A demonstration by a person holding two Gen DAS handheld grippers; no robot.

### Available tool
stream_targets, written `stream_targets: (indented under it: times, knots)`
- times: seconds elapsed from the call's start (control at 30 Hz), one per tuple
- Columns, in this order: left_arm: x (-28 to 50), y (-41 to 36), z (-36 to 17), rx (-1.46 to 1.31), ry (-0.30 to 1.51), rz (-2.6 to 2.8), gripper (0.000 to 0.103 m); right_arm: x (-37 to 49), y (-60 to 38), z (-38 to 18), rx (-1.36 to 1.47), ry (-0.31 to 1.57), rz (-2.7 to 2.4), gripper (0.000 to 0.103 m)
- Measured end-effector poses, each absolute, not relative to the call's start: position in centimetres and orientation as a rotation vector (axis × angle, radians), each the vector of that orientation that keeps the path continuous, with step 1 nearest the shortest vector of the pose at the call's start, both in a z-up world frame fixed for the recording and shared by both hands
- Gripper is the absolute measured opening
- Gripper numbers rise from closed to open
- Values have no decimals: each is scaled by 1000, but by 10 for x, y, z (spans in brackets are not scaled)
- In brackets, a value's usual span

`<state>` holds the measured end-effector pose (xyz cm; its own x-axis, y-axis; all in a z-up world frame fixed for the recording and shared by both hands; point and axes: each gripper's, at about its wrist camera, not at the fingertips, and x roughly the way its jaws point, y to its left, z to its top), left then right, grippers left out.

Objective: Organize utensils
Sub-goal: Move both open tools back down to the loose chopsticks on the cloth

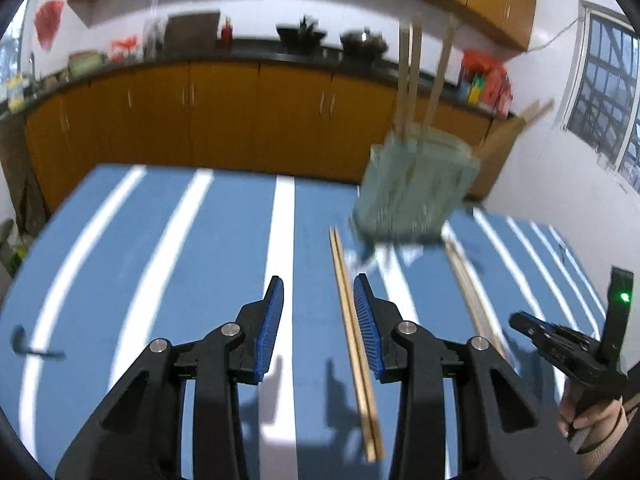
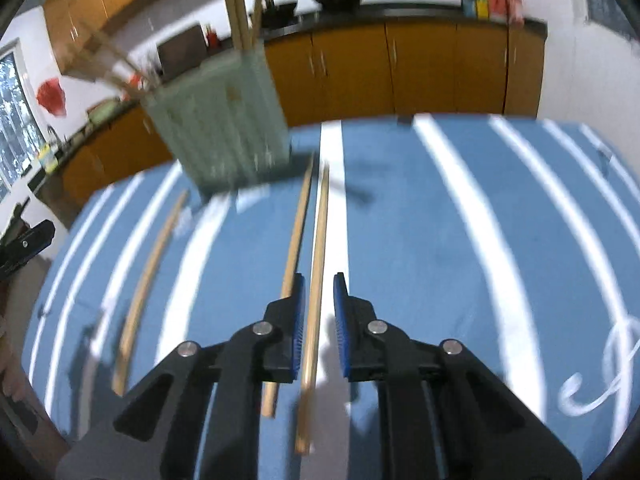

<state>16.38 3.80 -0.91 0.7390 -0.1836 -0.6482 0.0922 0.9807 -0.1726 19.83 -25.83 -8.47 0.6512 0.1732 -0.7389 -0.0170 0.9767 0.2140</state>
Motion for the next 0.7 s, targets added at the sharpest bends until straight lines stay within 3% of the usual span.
stream_targets:
  times: [0.13,0.23,0.7]
  knots:
    - [161,29,-33,-142,790,-183,37,201,-248,-97,167,882,101,15]
    - [162,20,-46,-145,827,-208,35,203,-248,-96,128,872,77,8]
    - [162,2,-80,-68,919,-228,25,207,-267,-97,138,856,7,8]
